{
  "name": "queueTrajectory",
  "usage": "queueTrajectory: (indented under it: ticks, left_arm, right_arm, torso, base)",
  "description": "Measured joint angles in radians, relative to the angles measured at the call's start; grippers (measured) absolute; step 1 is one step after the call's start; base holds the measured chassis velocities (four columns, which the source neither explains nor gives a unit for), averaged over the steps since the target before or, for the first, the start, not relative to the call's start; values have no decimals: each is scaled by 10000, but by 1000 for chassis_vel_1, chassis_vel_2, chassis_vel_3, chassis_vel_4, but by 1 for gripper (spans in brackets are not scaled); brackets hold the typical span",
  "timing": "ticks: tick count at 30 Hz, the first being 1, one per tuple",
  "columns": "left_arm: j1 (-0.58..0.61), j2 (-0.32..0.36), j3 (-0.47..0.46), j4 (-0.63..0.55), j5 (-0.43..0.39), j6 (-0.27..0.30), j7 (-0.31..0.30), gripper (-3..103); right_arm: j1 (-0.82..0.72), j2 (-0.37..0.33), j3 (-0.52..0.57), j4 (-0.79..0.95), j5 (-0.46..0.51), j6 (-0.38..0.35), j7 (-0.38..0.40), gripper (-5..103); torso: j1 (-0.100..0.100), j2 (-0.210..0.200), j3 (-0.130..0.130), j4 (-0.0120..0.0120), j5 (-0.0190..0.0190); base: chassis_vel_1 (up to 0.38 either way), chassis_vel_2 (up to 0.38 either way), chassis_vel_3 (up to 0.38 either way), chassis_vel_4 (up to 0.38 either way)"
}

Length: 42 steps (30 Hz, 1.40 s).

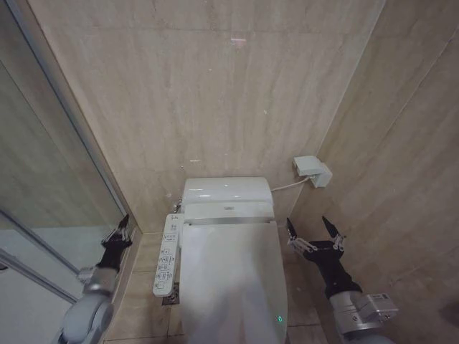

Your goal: Open the toilet lid, clean the toilet bowl with a toilet brush, close the toilet lid, and flush.

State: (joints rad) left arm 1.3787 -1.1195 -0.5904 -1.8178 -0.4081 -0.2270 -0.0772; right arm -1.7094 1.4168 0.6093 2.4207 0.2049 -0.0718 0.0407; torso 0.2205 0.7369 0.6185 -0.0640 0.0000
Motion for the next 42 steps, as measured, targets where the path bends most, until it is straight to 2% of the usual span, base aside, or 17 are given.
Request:
queueTrajectory:
  ticks: [8, 9, 17, 18, 24, 25, 31, 32, 42]
  left_arm:
    - [1441, -349, -508, -1540, 556, 150, 48, 0]
    - [1679, -429, -572, -1728, 664, 193, 67, 28]
    - [2830, -1021, -893, -2650, 983, 348, 117, 28]
    - [3096, -1191, -952, -2945, 1047, 407, 102, 55]
    - [3690, -1475, -906, -3691, 1320, 647, -192, 55]
    - [3805, -1514, -865, -3812, 1449, 682, -257, 81]
    - [4443, -1810, -677, -4632, 2098, 1080, -508, 81]
    - [4544, -1870, -645, -4786, 2265, 1111, -536, 100]
    - [5205, -2198, -466, -5518, 2772, 1138, -784, 100]
  right_arm:
    - [0, 0, 0, 0, 0, 0, 1, 100]
    - [0, 0, 0, 0, 0, 0, 0, 100]
    - [-1, 0, 0, 0, 0, 0, -1, 100]
    - [0, 0, 0, 0, 0, 0, 0, 100]
    - [0, -1, 1, 0, 0, 0, 0, 100]
    - [0, 0, 0, 0, 0, 0, 0, 100]
    - [0, 0, 0, 0, 0, 0, 0, 100]
    - [0, 0, 0, 0, 0, 0, 0, 100]
    - [0, 0, 1, 0, 0, 0, 0, 100]
  torso:
    - [1, 0, 1, -1, 2]
    - [1, 0, 1, -1, 2]
    - [1, 0, 1, 2, 1]
    - [1, -1, 1, 2, 1]
    - [1, -1, 1, 1, 1]
    - [1, -1, 0, 0, 1]
    - [1, -1, 1, 2, 2]
    - [1, -1, 1, 1, 1]
    - [2, -1, 1, 0, 1]
  base:
    - [0, 0, 0, 0]
    - [0, 0, 0, 0]
    - [0, 0, 0, 0]
    - [0, 0, 0, 0]
    - [0, 0, 0, 0]
    - [0, 0, 0, 0]
    - [0, 0, 0, 0]
    - [0, 0, 0, 0]
    - [0, 0, 0, 0]
